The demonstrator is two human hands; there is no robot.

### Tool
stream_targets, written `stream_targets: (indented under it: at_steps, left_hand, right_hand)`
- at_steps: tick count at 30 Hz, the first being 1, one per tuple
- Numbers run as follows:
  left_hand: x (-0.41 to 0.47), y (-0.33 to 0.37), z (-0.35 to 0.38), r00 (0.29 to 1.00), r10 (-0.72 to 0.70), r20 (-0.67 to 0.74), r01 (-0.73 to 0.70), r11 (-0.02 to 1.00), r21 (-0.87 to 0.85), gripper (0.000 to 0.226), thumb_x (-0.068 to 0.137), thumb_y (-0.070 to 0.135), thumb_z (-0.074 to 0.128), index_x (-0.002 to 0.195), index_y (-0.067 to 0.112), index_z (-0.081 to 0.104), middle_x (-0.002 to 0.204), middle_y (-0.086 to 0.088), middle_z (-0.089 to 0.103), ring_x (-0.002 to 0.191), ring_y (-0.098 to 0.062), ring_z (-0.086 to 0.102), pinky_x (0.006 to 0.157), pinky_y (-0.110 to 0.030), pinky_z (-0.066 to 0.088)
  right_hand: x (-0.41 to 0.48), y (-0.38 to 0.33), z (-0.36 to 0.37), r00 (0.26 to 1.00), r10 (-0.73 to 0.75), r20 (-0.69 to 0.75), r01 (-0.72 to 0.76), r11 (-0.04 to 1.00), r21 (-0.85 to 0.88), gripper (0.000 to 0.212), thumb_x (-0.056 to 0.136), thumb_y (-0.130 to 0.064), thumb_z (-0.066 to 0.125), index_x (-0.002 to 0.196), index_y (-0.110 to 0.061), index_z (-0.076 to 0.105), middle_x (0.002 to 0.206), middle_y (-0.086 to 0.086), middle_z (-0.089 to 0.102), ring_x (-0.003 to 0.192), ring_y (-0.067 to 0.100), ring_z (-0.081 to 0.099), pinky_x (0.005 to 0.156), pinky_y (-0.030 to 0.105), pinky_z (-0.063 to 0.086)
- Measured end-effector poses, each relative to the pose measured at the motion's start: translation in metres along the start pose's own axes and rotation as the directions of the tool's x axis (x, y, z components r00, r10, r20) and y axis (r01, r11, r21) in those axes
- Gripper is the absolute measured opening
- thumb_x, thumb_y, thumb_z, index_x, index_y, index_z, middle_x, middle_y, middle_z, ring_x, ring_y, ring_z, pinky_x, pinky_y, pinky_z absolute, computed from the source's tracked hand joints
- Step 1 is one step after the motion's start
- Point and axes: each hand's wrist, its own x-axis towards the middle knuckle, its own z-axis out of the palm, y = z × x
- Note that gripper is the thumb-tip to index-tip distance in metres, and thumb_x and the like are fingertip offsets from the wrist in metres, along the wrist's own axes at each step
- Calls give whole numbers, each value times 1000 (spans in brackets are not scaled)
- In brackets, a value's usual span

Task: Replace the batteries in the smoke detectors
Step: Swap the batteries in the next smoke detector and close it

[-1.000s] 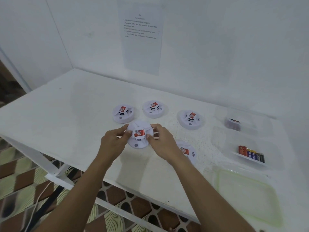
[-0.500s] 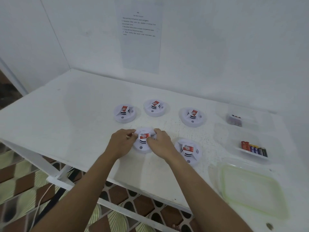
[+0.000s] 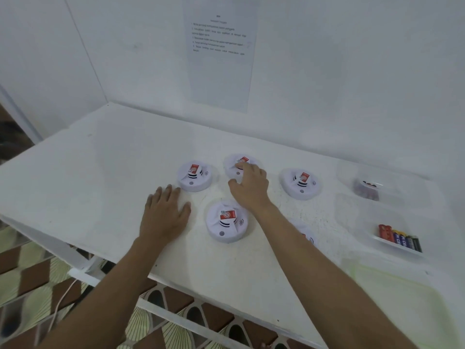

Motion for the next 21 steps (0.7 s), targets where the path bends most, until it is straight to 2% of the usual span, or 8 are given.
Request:
stream_targets:
  at_steps: [2, 4, 6, 8, 11, 14, 18, 21]
  left_hand:
    - [2, -2, 2, 1000, 3, -16, -3, 1000, -1, 77, 85, 56, 24, 141, 8, 46, 150, -14, 42, 140, -36, 33, 116, -50, 23]
    - [3, -3, 4, 1000, 7, -27, -7, 1000, -6, 80, 82, 58, 21, 139, 8, 49, 149, -14, 44, 139, -36, 36, 115, -50, 24]
    - [4, -3, 5, 999, 13, -33, -13, 1000, -6, 79, 82, 57, 23, 137, 8, 50, 147, -14, 47, 138, -36, 38, 114, -51, 26]
    - [4, -3, 6, 999, 21, -45, -22, 1000, -3, 75, 83, 55, 26, 135, 7, 53, 144, -14, 50, 135, -37, 41, 112, -52, 29]
    - [4, -5, 7, 998, 21, -53, -21, 1000, 1, 73, 83, 54, 28, 133, 8, 54, 143, -14, 51, 134, -37, 43, 112, -52, 30]
    - [5, -5, 9, 998, 20, -54, -20, 1000, 5, 74, 84, 55, 26, 136, 9, 52, 145, -13, 49, 136, -35, 40, 113, -50, 28]
    - [5, -6, 9, 998, 22, -63, -22, 1000, 5, 73, 84, 54, 26, 135, 9, 52, 144, -13, 49, 135, -35, 40, 113, -50, 28]
    - [5, -7, 10, 997, 26, -67, -26, 1000, -4, 74, 83, 55, 26, 135, 9, 52, 144, -13, 49, 136, -35, 40, 113, -50, 27]
  right_hand:
    - [19, 0, 3, 998, -22, -56, 19, 999, -49, 51, 90, -19, 58, 140, -17, 49, 146, 7, 43, 139, 31, 30, 108, 38, 27]
    - [36, 0, 7, 997, -16, -77, 6, 993, -121, 59, 90, -27, 60, 146, -18, 43, 154, 8, 34, 146, 32, 21, 113, 41, 23]
    - [52, 2, 10, 999, 43, -27, -48, 970, -237, 75, 91, -42, 60, 154, -18, 28, 163, 11, 16, 152, 33, 4, 118, 47, 15]
    - [63, 6, 13, 992, 121, 44, -101, 943, -316, 89, 89, -54, 59, 157, -16, 16, 166, 13, 6, 153, 35, -3, 120, 50, 11]
    - [70, 12, 18, 977, 188, 103, -143, 931, -337, 94, 85, -54, 63, 156, -17, 14, 163, 12, 13, 149, 36, 15, 116, 48, 21]
    - [67, 15, 22, 985, 163, 56, -135, 932, -338, 87, 85, -50, 65, 153, -18, 21, 157, 10, 23, 140, 35, 30, 112, 46, 27]
    - [62, 18, 20, 989, 148, 19, -137, 953, -270, 82, 82, -52, 70, 147, -21, 32, 148, 9, 36, 134, 33, 36, 109, 43, 29]
    - [54, 14, 14, 991, 133, 9, -124, 948, -293, 91, 76, -65, 72, 149, -25, 33, 145, 12, 42, 136, 34, 35, 109, 44, 28]
